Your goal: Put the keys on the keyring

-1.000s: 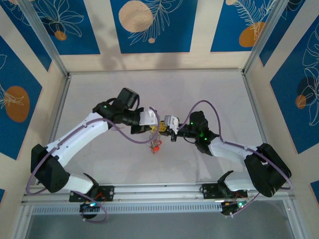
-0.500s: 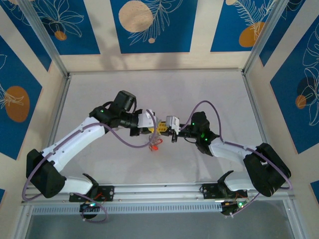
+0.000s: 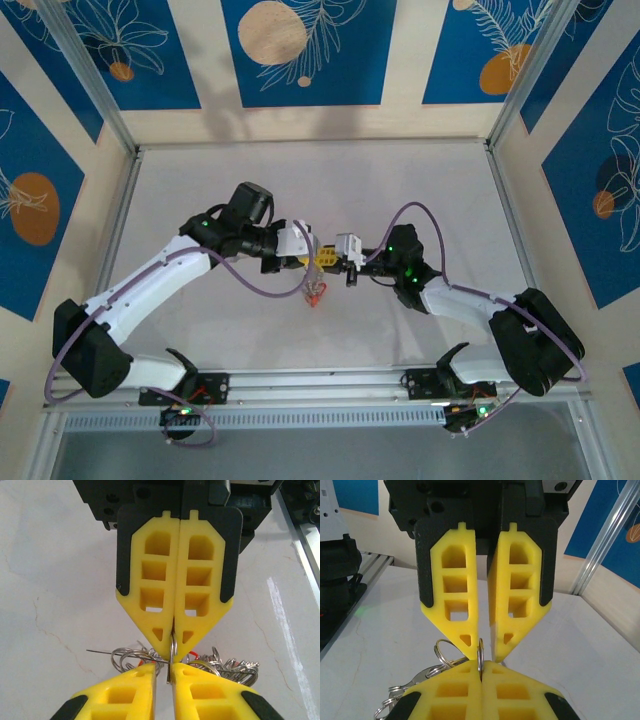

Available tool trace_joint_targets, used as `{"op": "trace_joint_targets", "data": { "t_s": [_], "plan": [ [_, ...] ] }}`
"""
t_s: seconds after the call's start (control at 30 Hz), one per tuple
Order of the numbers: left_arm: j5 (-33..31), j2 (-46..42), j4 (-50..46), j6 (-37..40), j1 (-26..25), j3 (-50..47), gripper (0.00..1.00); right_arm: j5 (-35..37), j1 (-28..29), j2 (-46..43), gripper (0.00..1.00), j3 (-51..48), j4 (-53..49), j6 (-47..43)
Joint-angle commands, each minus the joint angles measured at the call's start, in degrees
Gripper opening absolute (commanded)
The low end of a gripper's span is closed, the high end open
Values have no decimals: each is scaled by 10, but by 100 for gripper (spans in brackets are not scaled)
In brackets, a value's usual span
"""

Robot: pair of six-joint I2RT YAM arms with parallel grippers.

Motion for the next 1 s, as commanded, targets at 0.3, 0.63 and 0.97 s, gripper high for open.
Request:
{"op": "trace_joint_targets", "data": {
  "t_s": [0.3,0.63,0.97],
  "plan": [
    [49,-4,26,-6,3,-16,0,-8,8,-6,0,11,37,1],
    [65,-37,83,-65,7,-44,12,31,12,2,0,10,8,-25],
    [95,-50,101,-67,7,-68,19,7,13,21,0,16,35,-10]
  ]
}}
